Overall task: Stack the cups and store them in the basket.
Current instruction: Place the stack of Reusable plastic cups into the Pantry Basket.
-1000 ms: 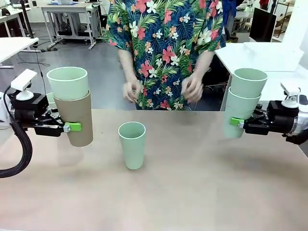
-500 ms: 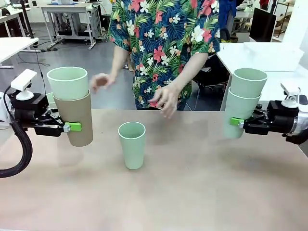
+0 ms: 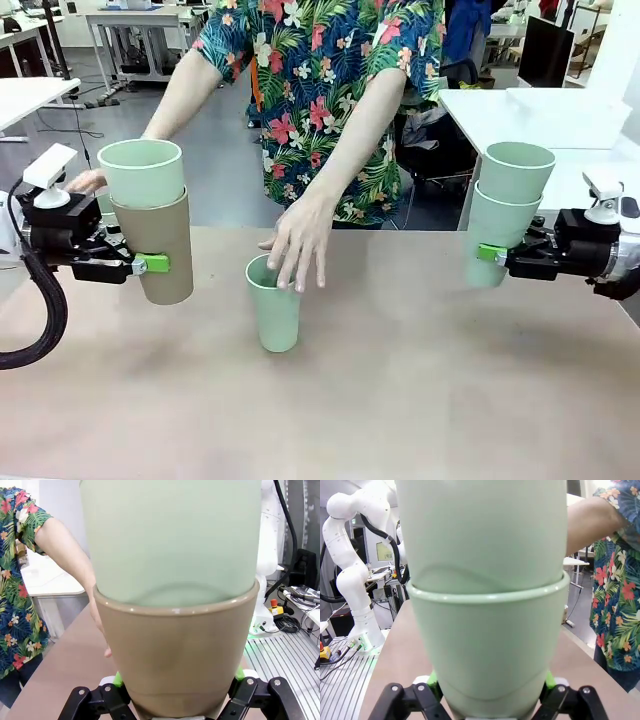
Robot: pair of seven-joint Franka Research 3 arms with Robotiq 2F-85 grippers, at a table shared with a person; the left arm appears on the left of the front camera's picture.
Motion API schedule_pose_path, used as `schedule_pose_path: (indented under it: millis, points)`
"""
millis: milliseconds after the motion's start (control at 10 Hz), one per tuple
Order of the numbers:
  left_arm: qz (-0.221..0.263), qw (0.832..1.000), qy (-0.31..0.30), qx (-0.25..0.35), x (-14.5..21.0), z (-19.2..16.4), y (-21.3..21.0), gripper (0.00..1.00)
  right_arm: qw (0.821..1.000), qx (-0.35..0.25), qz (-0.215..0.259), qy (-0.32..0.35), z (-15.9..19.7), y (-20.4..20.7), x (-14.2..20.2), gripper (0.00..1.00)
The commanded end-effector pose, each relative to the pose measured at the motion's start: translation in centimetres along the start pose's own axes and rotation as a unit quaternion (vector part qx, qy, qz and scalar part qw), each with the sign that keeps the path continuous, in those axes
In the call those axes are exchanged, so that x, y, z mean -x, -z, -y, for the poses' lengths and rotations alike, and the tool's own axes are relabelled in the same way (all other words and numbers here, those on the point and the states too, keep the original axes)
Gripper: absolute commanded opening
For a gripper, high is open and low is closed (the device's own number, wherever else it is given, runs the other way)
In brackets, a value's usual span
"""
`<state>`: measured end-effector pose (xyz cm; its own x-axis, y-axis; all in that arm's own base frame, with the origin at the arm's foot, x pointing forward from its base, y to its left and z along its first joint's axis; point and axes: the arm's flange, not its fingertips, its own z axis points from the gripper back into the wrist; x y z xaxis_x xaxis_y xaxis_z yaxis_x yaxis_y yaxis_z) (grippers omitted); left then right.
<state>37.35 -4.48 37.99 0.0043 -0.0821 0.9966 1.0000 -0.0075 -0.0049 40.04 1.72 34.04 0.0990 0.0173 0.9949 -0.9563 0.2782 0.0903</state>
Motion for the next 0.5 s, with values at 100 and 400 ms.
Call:
schedule_pose_path:
  millis: [100, 400]
  points:
    - [0.004, 1.000, 0.001, 0.001, -0.23, 0.03, 0.09, 0.85, 1.000, -0.002, 0.007, -0.008, -0.05, 0.02, -0.19, 0.84]
    - [0.004, 1.000, 0.001, 0.001, -0.23, 0.03, 0.09, 0.85, 1.000, -0.002, 0.007, -0.008, -0.05, 0.02, -0.19, 0.84]
